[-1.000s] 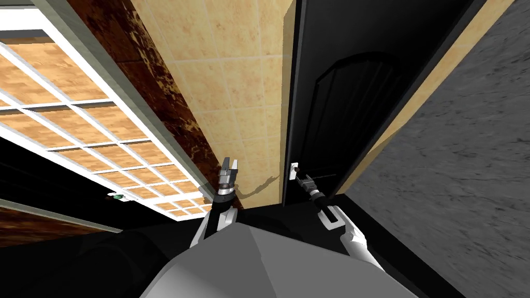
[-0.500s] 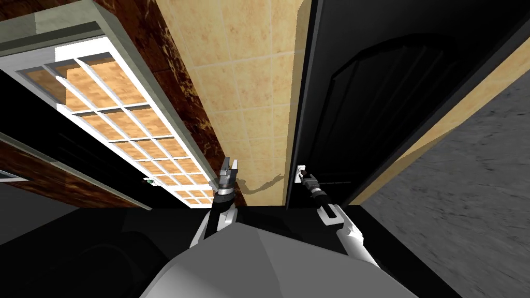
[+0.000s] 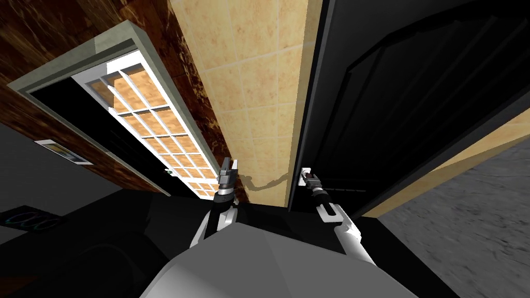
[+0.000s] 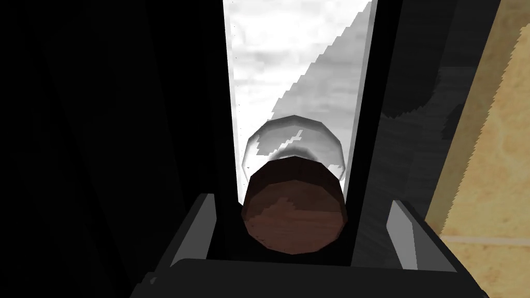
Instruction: Pull the door open
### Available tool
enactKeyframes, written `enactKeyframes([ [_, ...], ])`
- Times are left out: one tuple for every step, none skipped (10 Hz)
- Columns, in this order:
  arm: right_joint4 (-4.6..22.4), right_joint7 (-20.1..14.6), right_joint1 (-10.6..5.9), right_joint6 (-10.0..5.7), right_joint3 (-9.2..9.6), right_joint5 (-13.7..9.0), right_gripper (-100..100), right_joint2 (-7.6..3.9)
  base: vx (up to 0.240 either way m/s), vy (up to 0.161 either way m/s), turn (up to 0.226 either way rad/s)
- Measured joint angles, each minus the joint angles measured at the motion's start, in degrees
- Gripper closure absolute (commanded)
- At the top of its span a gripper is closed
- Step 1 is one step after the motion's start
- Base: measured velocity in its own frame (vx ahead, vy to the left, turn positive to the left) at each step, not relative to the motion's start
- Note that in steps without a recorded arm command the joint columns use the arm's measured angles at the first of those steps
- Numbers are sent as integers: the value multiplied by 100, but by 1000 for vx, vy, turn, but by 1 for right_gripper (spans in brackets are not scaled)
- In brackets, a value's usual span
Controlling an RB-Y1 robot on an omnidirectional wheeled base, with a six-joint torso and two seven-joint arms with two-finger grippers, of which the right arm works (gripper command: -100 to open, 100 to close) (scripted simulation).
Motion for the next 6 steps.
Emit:
enactKeyframes([
  [59, 80, -63, 45, -123, -11, -100, 81, 15, -80, 273],
  [114, 147, -110, 78, -224, -25, -100, 127, 6, -37, 47],
  [119, 160, -116, 84, -235, -26, 100, 130, 0, 4, -45],
  [116, 153, -112, 82, -230, -25, 100, 125, -1, 11, -24],
  [113, 149, -110, 81, -233, -25, 100, 118, 0, 8, 1],
  [113, 147, -110, 82, -237, -27, 100, 114, 0, 0, 0],
])
